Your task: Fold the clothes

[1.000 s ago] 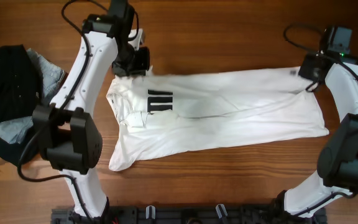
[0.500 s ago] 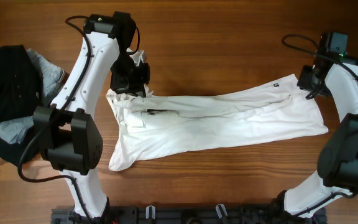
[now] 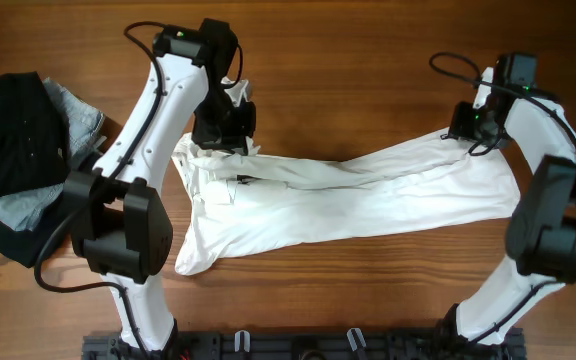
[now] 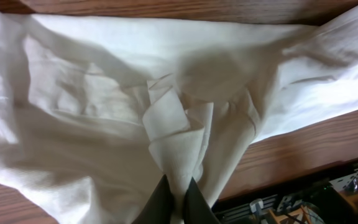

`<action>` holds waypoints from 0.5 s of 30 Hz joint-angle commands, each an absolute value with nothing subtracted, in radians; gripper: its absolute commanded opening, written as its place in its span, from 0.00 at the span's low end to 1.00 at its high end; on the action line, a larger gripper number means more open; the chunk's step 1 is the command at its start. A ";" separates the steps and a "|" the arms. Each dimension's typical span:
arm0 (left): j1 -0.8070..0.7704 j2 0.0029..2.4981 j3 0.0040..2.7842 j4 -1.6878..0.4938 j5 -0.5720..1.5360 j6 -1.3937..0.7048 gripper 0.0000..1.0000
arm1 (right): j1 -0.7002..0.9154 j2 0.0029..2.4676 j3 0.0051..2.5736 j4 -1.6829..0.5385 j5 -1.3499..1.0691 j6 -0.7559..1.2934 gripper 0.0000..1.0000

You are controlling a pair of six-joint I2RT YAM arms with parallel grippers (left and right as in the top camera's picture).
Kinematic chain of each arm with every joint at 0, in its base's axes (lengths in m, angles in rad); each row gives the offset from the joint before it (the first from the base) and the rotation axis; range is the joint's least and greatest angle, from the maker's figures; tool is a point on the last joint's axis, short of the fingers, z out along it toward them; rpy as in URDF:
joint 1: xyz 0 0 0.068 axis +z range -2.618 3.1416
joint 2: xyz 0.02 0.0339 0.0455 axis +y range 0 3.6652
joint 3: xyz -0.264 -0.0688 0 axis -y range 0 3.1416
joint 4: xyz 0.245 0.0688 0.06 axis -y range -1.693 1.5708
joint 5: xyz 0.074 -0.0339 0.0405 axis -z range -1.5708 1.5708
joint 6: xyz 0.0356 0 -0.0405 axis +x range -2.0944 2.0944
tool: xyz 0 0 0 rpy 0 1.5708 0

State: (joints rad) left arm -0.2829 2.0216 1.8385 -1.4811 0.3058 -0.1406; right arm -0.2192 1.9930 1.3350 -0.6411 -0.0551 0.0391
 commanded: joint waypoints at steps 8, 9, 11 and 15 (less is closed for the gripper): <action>-0.284 2.001 1.836 -1.440 0.321 -0.142 0.07 | -0.219 2.058 1.334 -0.605 -0.146 0.001 0.46; -0.284 2.001 1.836 -1.439 0.321 -0.142 0.07 | -0.219 2.057 1.337 -0.604 -0.127 0.002 0.45; -0.284 2.001 1.836 -1.439 0.322 -0.142 0.07 | -0.219 2.043 1.351 -0.599 -0.056 0.036 0.45; -0.284 2.001 1.836 -1.438 0.321 -0.142 0.07 | -0.220 1.990 1.384 -0.549 -0.019 0.082 0.52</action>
